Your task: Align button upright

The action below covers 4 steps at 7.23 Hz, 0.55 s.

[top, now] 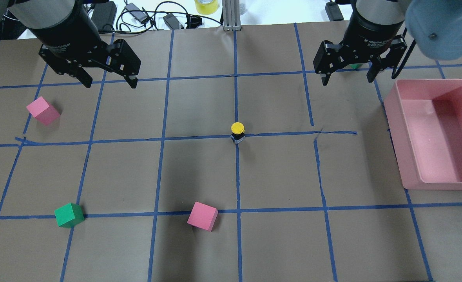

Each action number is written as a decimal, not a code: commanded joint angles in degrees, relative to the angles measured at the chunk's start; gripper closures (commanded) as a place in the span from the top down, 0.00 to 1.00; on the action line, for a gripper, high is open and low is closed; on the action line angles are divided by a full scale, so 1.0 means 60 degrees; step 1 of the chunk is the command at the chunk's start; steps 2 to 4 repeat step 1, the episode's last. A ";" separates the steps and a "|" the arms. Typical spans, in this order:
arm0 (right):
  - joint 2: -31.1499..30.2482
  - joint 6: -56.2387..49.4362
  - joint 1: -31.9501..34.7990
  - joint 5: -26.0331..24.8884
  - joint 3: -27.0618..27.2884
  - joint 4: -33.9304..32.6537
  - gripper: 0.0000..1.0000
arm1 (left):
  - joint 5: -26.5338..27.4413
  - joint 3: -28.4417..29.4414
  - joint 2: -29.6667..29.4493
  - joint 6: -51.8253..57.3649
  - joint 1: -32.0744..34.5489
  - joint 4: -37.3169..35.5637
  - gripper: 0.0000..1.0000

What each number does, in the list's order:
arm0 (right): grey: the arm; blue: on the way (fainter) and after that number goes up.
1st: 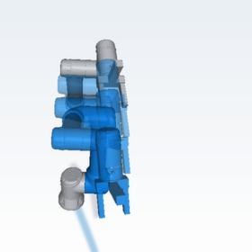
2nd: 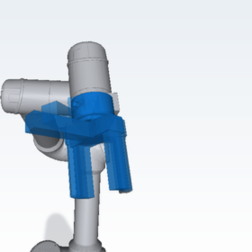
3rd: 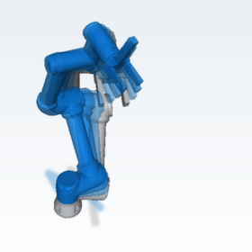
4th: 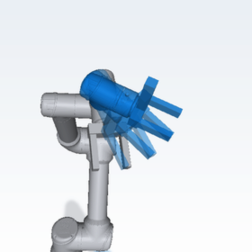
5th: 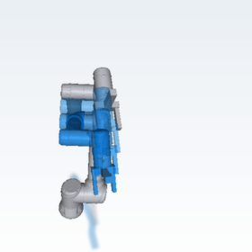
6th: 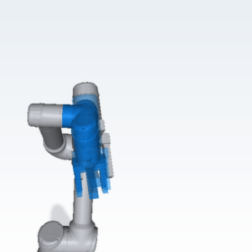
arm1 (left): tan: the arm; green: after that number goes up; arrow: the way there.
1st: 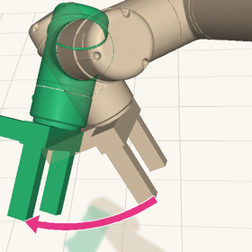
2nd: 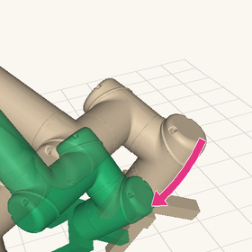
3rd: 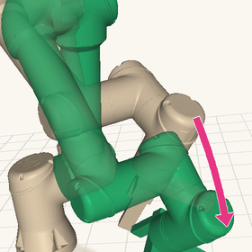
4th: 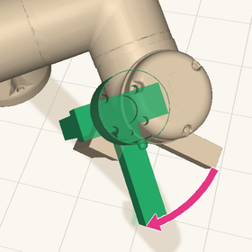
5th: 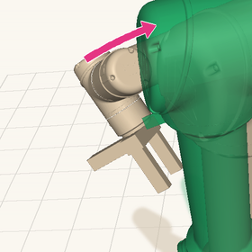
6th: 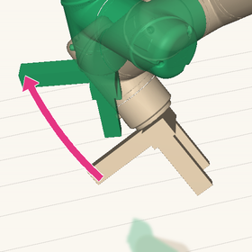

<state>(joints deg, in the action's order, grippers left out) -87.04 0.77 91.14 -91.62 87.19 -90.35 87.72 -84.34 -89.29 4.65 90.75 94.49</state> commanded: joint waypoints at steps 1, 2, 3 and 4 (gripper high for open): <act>-0.0039 -0.0011 0.0015 0.0020 -0.0014 0.0015 1.00 | 0.0000 -0.0005 0.0013 0.0002 -0.0007 -0.0001 1.00; -0.0039 -0.0011 0.0015 0.0020 -0.0014 0.0015 1.00 | 0.0000 -0.0005 0.0013 0.0002 -0.0007 -0.0001 1.00; -0.0039 -0.0011 0.0015 0.0020 -0.0014 0.0015 1.00 | 0.0000 -0.0005 0.0013 0.0002 -0.0007 -0.0001 1.00; -0.0039 -0.0011 0.0015 0.0020 -0.0014 0.0015 1.00 | 0.0000 -0.0005 0.0013 0.0002 -0.0007 -0.0001 1.00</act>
